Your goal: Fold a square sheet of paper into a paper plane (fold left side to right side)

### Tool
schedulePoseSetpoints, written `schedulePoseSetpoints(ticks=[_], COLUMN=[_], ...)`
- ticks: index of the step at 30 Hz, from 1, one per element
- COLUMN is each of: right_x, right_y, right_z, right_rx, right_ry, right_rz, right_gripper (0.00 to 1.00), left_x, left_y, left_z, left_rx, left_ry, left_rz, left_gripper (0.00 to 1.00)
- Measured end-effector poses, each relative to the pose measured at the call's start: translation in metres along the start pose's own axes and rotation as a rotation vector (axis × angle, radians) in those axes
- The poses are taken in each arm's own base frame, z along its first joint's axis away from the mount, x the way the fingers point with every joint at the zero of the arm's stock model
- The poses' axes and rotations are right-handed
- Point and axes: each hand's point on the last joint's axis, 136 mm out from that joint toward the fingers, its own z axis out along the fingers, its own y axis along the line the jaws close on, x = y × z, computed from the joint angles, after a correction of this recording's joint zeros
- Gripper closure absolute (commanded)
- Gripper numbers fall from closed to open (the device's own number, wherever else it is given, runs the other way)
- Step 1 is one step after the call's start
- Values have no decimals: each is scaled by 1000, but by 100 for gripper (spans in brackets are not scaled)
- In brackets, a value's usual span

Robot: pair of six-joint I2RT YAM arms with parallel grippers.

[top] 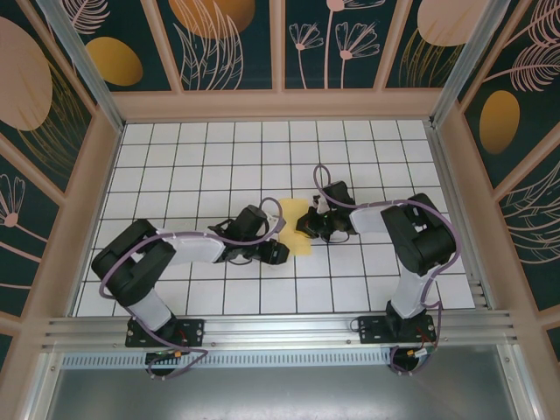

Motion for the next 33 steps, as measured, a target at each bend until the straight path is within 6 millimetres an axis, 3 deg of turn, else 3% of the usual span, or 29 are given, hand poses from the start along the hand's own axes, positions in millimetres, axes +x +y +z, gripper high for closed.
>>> schedulePoseSetpoints(ticks=[9, 14, 20, 33], right_x=[0, 0, 0, 0], right_y=[0, 0, 0, 0], right_z=[0, 0, 0, 0], right_rx=[0, 0, 0, 0], right_ry=[0, 1, 1, 1], right_rz=[-5, -7, -9, -10], right_gripper=[95, 95, 95, 95], left_x=[-43, -36, -17, -24], left_y=[-31, -36, -26, -9], left_z=[-25, -14, 10, 20], left_rx=[35, 92, 104, 21], left_ry=[-106, -69, 25, 3], left_rz=[45, 37, 3, 2], left_gripper=[57, 57, 56, 56])
